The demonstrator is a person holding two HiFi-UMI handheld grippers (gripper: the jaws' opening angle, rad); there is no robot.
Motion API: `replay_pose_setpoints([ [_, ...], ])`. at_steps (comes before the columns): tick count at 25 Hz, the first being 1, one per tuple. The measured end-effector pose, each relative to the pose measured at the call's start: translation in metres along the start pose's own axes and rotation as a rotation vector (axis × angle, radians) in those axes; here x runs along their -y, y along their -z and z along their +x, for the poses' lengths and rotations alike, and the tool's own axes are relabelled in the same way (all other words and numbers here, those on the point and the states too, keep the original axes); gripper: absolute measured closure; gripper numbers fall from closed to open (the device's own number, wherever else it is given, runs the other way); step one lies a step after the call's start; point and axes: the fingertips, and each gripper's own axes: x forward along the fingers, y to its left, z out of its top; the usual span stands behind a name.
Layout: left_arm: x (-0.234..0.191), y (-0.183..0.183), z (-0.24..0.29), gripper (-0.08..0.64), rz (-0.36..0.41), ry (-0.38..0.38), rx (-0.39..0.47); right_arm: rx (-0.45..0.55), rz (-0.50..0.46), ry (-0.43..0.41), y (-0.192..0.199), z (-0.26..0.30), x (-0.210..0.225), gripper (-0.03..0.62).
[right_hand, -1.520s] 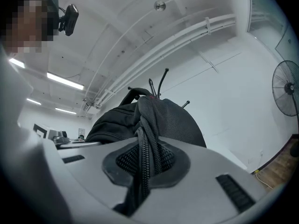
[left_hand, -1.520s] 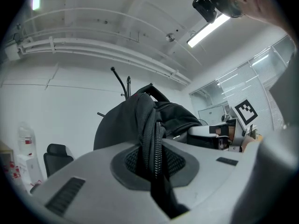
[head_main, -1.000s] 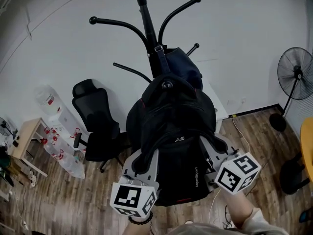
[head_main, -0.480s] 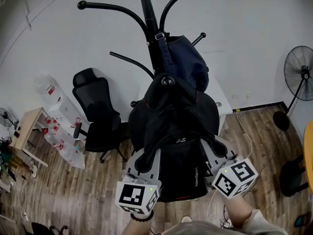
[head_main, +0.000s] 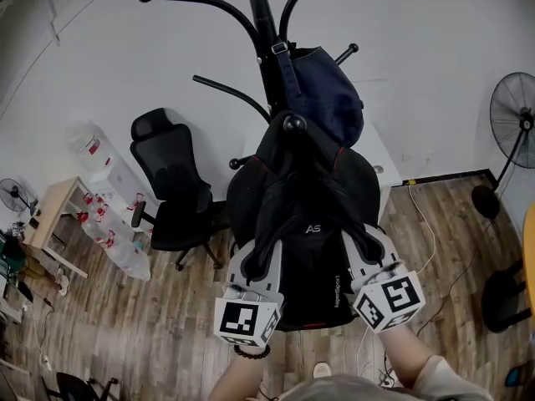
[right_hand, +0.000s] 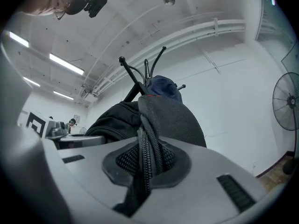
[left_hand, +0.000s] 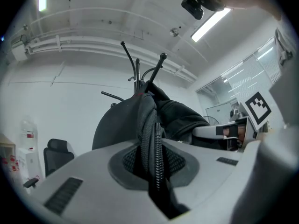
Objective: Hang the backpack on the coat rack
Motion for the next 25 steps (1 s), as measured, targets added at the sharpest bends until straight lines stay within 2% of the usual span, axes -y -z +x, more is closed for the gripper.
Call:
replay_pose_setpoints([
  [3, 0.001, 0.004, -0.003, 0.515, 0.002, 0.029, 0.041, 0.013, -0.030, -0.008, 0.004, -0.002, -0.004, 0.560],
  [7, -0.001, -0.001, -0.024, 0.431, 0.045, -0.003, 0.058, 0.010, -0.059, -0.008, 0.005, -0.015, -0.014, 0.534],
  [10, -0.005, -0.011, -0.053, 0.413, 0.061, -0.035, 0.093, 0.016, -0.077, 0.025, 0.003, -0.034, -0.022, 0.490],
  [12, -0.006, -0.017, -0.072, 0.413, 0.064, -0.053, 0.116, 0.033, -0.089, 0.071, 0.002, -0.053, -0.022, 0.485],
  [15, 0.002, -0.021, -0.104, 0.413, 0.042, -0.062, 0.120, 0.045, -0.084, 0.125, 0.003, -0.089, -0.024, 0.485],
  [19, 0.008, -0.029, -0.152, 0.414, -0.011, -0.078, 0.140, 0.017, -0.066, 0.150, 0.011, -0.136, -0.040, 0.485],
  [25, 0.023, -0.046, -0.243, 0.416, -0.086, -0.065, 0.230, -0.004, -0.028, 0.162, 0.029, -0.218, -0.081, 0.486],
])
